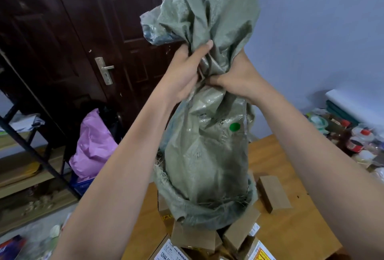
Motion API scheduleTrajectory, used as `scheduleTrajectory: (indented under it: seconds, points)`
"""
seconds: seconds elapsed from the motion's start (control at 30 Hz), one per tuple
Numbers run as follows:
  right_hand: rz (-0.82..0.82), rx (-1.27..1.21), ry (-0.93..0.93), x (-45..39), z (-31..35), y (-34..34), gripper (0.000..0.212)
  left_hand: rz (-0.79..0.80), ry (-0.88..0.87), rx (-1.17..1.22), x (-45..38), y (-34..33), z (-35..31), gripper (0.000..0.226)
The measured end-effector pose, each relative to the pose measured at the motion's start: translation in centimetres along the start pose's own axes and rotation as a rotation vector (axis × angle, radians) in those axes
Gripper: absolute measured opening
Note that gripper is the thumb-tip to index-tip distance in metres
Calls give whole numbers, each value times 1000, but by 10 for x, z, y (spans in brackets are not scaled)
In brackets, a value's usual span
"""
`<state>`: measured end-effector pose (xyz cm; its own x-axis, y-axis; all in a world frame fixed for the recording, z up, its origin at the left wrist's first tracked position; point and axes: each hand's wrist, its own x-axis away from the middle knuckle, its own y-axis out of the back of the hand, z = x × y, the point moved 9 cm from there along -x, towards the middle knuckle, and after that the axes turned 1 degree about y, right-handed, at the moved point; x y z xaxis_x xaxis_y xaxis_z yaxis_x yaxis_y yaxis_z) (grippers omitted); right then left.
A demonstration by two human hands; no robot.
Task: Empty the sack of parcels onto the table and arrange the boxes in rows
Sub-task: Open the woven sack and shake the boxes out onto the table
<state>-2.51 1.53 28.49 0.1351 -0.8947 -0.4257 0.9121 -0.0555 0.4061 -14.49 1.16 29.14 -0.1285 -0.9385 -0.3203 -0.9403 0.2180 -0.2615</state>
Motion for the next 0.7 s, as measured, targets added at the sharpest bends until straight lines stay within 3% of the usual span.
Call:
scheduleTrajectory:
  seconds: [0.07, 0.13, 0.2, 0.27, 0.3, 0.43, 0.53, 0.7]
  points:
    - [-135, 3, -32, 0, -8, 22, 79, 64, -31, -232, 5, 3, 0, 48]
    - [-262, -51, -77, 2, -19, 41, 67, 92, -30, -568, 10, 14, 10, 80]
    - [-383, -159, -121, 7, -27, 56, 60, 246, 145, -767, 22, 21, 47, 117]
    - [-441, -345, -149, 11, -34, 60, 56, 416, 273, -776, 37, 19, 87, 138]
    - [-452, -444, -167, 12, -38, 59, 55, 425, 249, -777, 39, 18, 100, 142]
    - [-440, -833, -380, 20, -65, 34, 53, 237, -1, -649, 31, 8, 110, 151]
    - [-384, -1003, -592, 29, -84, 6, 49, 75, -78, -468, 24, 9, 114, 145]
    - [-296, -1052, -675, 41, -99, 2, 9, -173, 75, -467, 18, 27, 126, 73]
